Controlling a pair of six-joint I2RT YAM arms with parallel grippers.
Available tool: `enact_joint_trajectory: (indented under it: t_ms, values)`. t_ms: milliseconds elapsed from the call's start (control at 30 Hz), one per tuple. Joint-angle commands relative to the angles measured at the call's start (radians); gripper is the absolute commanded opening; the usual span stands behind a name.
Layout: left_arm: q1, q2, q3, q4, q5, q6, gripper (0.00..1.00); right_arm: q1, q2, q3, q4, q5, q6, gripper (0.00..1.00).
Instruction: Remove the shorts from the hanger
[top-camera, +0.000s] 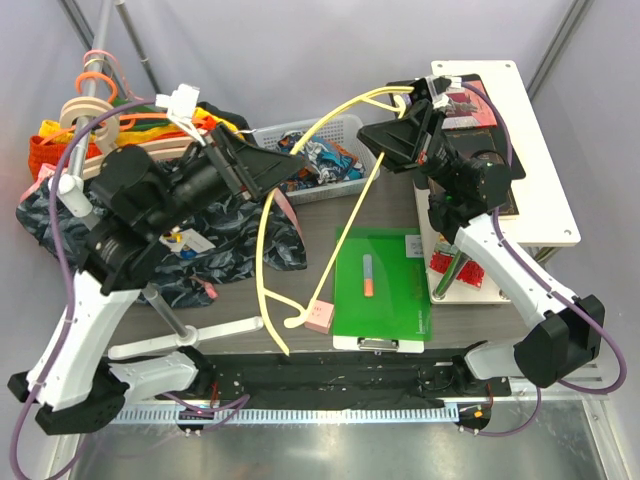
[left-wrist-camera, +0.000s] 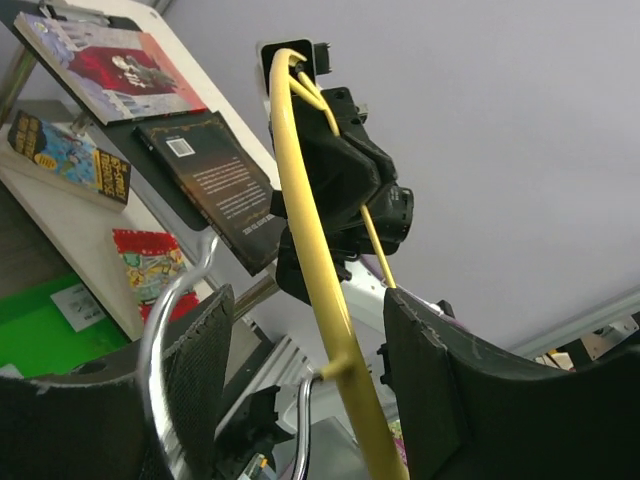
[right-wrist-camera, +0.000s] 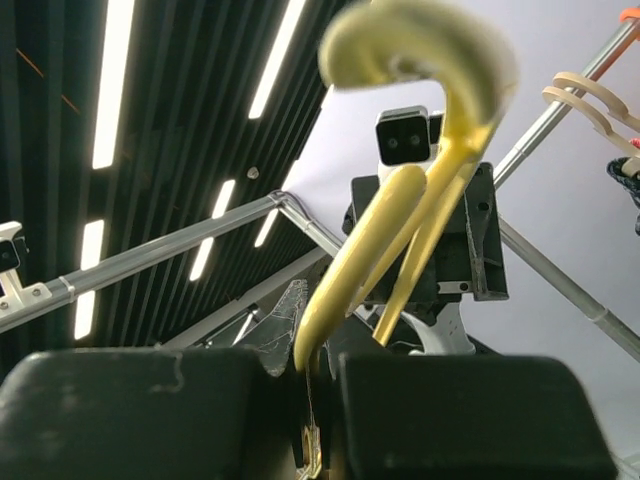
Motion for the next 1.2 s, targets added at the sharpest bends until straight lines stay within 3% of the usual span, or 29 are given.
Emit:
enact_joint_trajectory:
  t_ms: [0, 100, 200, 233, 300, 333, 367, 400, 433, 467, 500, 600, 733, 833, 867, 1033, 1167]
  values:
    - [-0.001, 0.013, 0.032, 0.078, 0.056, -0.045, 0.6, -0.004, 0.009, 0.033, 0.022, -0.021, -0.01, 0.01]
    - [-0.001, 0.034, 0.038, 0.087, 0.062, -0.055, 0.51, -0.004, 0.024, 0.083, -0.033, -0.053, -0.047, 0.01]
    - [-0.001, 0.047, 0.05, 0.084, 0.046, -0.048, 0.31, -0.006, 0.032, 0.134, -0.174, -0.102, -0.14, 0.01]
    - [-0.001, 0.048, 0.059, 0.084, 0.037, -0.043, 0.18, -0.006, 0.03, 0.146, -0.226, -0.125, -0.222, 0.01]
    - [-0.001, 0.056, 0.082, 0.07, 0.02, -0.028, 0.02, -0.004, 0.017, 0.178, -0.421, -0.142, -0.319, 0.05]
    - [-0.001, 0.057, 0.093, 0.056, 0.008, -0.02, 0.0, -0.006, 0.012, 0.188, -0.482, -0.149, -0.368, 0.06]
    - [-0.001, 0.059, 0.101, 0.046, -0.027, -0.014, 0.01, -0.006, 0.006, 0.199, -0.648, -0.147, -0.493, 0.09]
    - [-0.001, 0.059, 0.107, 0.032, -0.049, -0.007, 0.01, -0.006, -0.005, 0.229, -0.756, -0.133, -0.568, 0.17]
    - [-0.001, 0.053, 0.115, 0.021, -0.075, 0.007, 0.01, -0.006, -0.022, 0.244, -0.867, -0.114, -0.643, 0.38]
    - [-0.001, 0.047, 0.119, 0.009, -0.116, 0.013, 0.0, -0.006, -0.037, 0.257, -1.064, -0.05, -0.803, 0.51]
    - [-0.001, 0.042, 0.119, -0.008, -0.197, 0.018, 0.0, -0.006, -0.052, 0.268, -1.157, -0.016, -0.864, 0.7]
    - [-0.001, 0.017, 0.109, -0.001, -0.349, 0.032, 0.01, -0.004, -0.127, 0.246, -1.393, 0.137, -1.072, 0.88]
    - [-0.001, 0.004, 0.087, 0.045, -0.477, 0.021, 0.0, 0.028, -0.194, 0.283, -1.625, 0.344, -1.275, 0.95]
    - [-0.001, 0.019, 0.104, 0.035, -0.59, 0.001, 0.0, 0.143, -0.198, 0.356, -1.763, 0.514, -1.421, 0.98]
    - [-0.001, 0.028, 0.118, 0.023, -0.621, -0.018, 0.0, 0.237, -0.189, 0.378, -1.818, 0.566, -1.448, 0.98]
    - [-0.001, 0.088, 0.182, 0.021, -0.716, -0.026, 0.0, 0.531, -0.134, 0.522, -1.903, 0.873, -1.62, 0.98]
    - [-0.001, 0.14, 0.222, 0.018, -0.773, -0.01, 0.0, 0.678, -0.099, 0.597, -1.903, 0.967, -1.758, 0.98]
